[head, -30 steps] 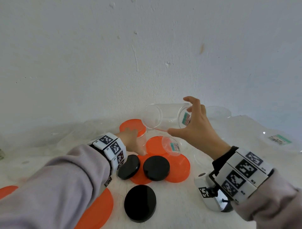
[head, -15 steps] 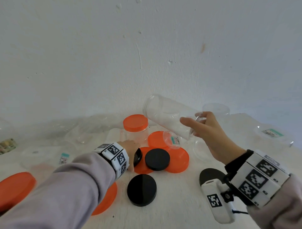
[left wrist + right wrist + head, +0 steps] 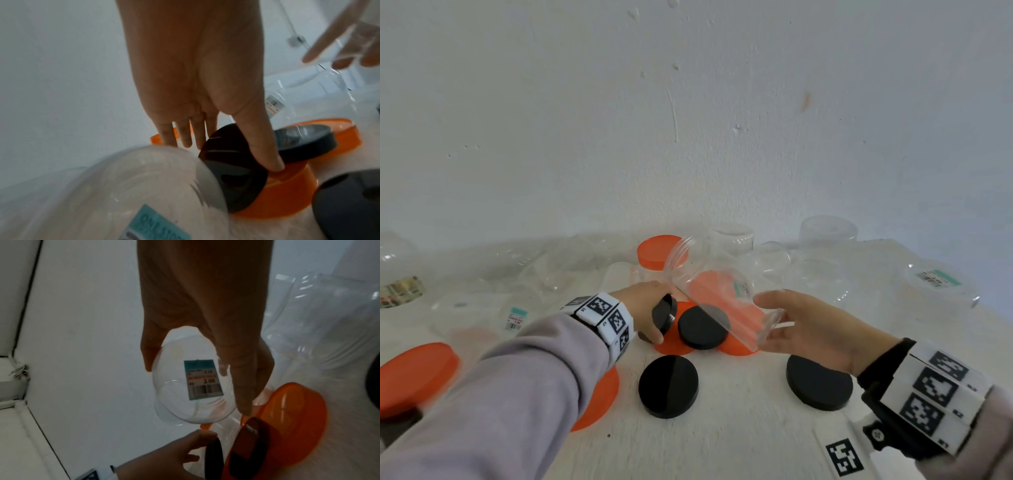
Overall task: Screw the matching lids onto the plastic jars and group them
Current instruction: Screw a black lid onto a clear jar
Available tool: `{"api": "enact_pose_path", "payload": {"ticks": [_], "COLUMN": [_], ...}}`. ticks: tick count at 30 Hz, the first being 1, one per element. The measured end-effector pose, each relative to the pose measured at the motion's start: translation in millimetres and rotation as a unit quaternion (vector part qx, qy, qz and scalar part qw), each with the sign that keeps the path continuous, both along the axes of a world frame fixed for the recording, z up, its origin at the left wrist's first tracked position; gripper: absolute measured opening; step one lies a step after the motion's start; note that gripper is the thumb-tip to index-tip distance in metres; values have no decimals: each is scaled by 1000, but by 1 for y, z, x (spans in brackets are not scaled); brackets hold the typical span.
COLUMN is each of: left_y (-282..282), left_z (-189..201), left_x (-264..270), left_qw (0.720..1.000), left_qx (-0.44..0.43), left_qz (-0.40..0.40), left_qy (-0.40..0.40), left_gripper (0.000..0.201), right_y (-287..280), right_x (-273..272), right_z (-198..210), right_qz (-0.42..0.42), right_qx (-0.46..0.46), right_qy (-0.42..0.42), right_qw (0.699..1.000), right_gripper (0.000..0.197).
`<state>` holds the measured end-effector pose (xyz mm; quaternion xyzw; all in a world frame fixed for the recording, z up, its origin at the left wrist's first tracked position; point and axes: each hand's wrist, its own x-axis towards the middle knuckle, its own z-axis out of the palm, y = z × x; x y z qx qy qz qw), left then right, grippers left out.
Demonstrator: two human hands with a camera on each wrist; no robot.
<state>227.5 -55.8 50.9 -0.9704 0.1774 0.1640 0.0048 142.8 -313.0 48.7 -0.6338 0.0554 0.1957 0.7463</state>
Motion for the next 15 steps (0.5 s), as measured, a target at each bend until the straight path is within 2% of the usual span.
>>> {"api": "enact_pose_path", "payload": {"ticks": [2,4,6,9,11,13,15], "left_y": [3,7,12,17,21,24,26], "left_z": [4,7,8,11,11,11,12], "left_x": [-3,-5,-8,-13,-14,-15,-21], "left_qw": [999,995,985,967,956,935,892], "left_qx": [-46,-102,-172,-253,-287,-344,-436], "left_qz": [13,23,29,36,64,92,120], "left_qy": [4,2,0,-1,-5,-4,11], "left_gripper": [80,77,71,61,66,65,58], "right_y": [-2,-4,-5,-6,-6,-6,-4], "right_x": [-2,-4,-6,-10,-11,-13,-14], "right_z": [-4,-6,-8,-8,-7,-8,-10], "right_qz": [14,27,34,55,78,106,137], "right_qx": [-18,-34,-24,0,10,5,-30], "right_qy": [-3,-13,-18,-10,1,7,4], "right_qw": [1000,999,999,998,997,994,990], "right_gripper": [68,59,51,50,53,55,52]}}
